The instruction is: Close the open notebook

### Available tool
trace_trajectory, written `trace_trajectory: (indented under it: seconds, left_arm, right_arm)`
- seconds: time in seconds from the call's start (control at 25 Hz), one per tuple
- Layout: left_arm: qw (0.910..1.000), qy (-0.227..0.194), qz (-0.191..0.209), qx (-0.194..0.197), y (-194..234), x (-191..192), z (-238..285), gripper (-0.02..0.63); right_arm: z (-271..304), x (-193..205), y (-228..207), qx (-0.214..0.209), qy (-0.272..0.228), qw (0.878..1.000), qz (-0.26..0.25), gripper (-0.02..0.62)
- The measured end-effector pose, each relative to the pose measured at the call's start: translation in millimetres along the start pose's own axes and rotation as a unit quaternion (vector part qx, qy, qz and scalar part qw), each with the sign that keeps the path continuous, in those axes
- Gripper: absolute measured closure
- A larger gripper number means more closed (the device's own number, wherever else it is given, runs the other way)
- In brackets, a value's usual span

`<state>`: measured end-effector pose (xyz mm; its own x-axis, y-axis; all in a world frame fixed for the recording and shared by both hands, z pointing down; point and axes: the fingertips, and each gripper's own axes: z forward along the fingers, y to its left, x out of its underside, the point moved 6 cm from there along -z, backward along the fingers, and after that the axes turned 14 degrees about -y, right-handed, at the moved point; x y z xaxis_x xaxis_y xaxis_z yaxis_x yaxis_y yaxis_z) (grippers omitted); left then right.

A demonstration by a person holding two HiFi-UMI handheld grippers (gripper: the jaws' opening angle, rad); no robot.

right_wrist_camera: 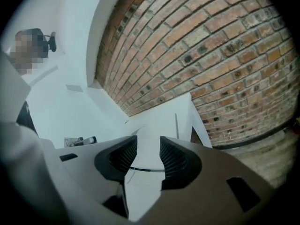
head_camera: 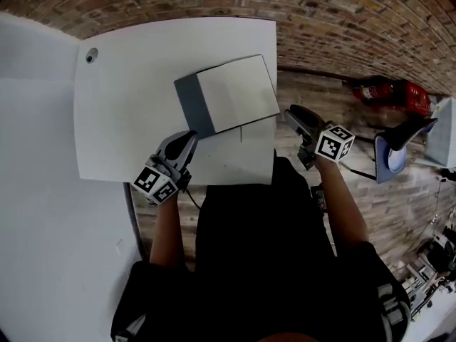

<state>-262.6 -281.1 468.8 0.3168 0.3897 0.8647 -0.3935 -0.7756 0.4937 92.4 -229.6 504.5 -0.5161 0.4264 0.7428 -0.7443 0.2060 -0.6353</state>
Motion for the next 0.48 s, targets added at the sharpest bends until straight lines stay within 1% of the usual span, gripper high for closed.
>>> trace_trajectory:
  seconds: [0.12, 0.16, 0.2, 0.24, 0.28, 0.36, 0.4, 0.48]
  left_arm:
    - [0.9996, 0.014, -0.020, -0.016, 5, 17, 3, 0.589]
    - [0.9989, 0.016, -0.036, -0.027, 5, 24, 2, 0.589]
    - [0.9970, 0.013, -0.064, -0.041, 4, 32, 1, 0.589]
    - [0.9929, 0.005, -0.103, -0.059, 3, 40, 0, 0.589]
    - [0.9855, -0.009, -0.150, -0.079, 2, 50, -2, 0.589]
    - [0.9634, -0.040, -0.238, -0.117, -4, 71, -4, 0.589]
    - [0.9533, -0.053, -0.266, -0.132, -8, 80, -5, 0.589]
    - [0.9392, -0.068, -0.296, -0.161, -17, 97, -5, 0.588]
  right_arm:
    - [9, 13, -27, 0.019, 0.028, 0.999, 0.032, 0.449]
    - [11, 18, -34, 0.021, 0.036, 0.998, 0.041, 0.449]
    - [13, 23, -40, 0.020, 0.045, 0.998, 0.049, 0.449]
    - [16, 26, -44, 0.016, 0.052, 0.997, 0.056, 0.449]
    - [19, 28, -47, 0.009, 0.058, 0.996, 0.062, 0.449]
    - [24, 32, -52, -0.004, 0.066, 0.995, 0.068, 0.449]
    - [25, 33, -54, -0.010, 0.070, 0.995, 0.067, 0.449]
    - [26, 32, -55, -0.023, 0.075, 0.995, 0.058, 0.449]
